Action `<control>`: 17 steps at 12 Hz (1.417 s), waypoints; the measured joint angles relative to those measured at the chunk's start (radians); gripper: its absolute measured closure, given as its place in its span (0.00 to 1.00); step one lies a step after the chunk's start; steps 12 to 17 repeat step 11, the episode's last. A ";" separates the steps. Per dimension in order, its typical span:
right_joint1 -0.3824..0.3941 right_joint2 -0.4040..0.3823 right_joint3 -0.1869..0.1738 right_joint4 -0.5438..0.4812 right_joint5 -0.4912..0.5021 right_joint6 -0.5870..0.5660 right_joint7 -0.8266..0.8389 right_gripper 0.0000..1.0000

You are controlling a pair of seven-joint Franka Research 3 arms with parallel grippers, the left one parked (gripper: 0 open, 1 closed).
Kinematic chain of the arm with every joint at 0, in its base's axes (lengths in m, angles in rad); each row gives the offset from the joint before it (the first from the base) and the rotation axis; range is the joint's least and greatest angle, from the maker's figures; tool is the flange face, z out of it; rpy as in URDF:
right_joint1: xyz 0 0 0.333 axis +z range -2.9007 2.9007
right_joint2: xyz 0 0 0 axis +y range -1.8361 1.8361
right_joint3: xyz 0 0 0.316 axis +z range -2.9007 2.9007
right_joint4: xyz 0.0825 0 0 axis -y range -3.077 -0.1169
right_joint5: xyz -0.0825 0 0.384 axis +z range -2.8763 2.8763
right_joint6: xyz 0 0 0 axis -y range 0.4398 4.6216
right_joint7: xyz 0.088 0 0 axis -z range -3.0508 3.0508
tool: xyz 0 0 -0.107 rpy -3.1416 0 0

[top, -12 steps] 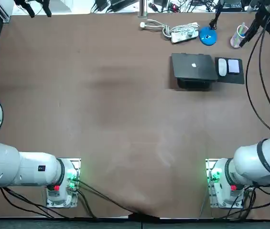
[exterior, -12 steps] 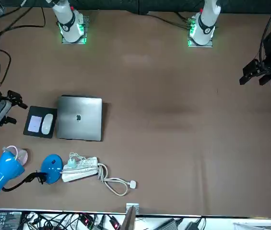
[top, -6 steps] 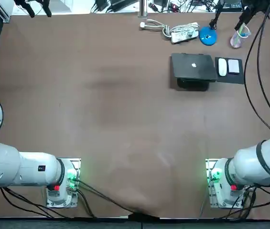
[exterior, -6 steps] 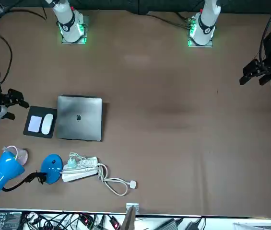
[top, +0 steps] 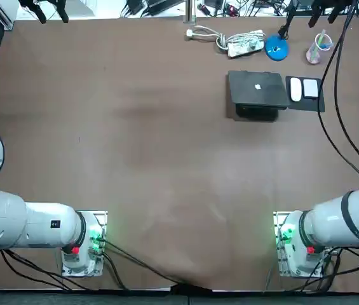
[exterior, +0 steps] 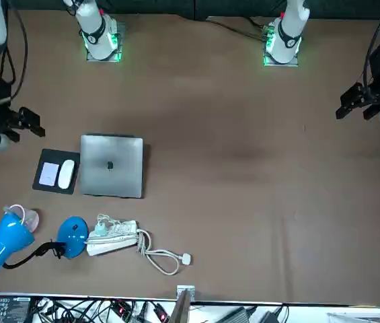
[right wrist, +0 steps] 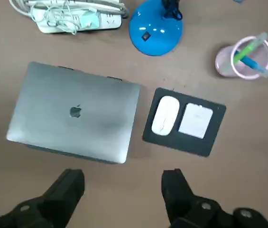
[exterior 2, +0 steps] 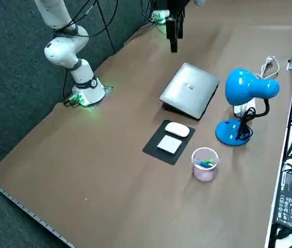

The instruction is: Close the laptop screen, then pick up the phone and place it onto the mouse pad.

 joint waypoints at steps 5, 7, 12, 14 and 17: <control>0.006 -0.138 0.002 -0.080 -0.006 -0.045 0.130 0.00; 0.006 -0.199 0.002 -0.125 -0.007 -0.071 0.157 0.00; 0.004 -0.252 0.001 -0.184 -0.011 -0.072 0.163 0.00; 0.004 -0.252 0.001 -0.184 -0.011 -0.072 0.163 0.00; 0.004 -0.252 0.001 -0.184 -0.011 -0.072 0.163 0.00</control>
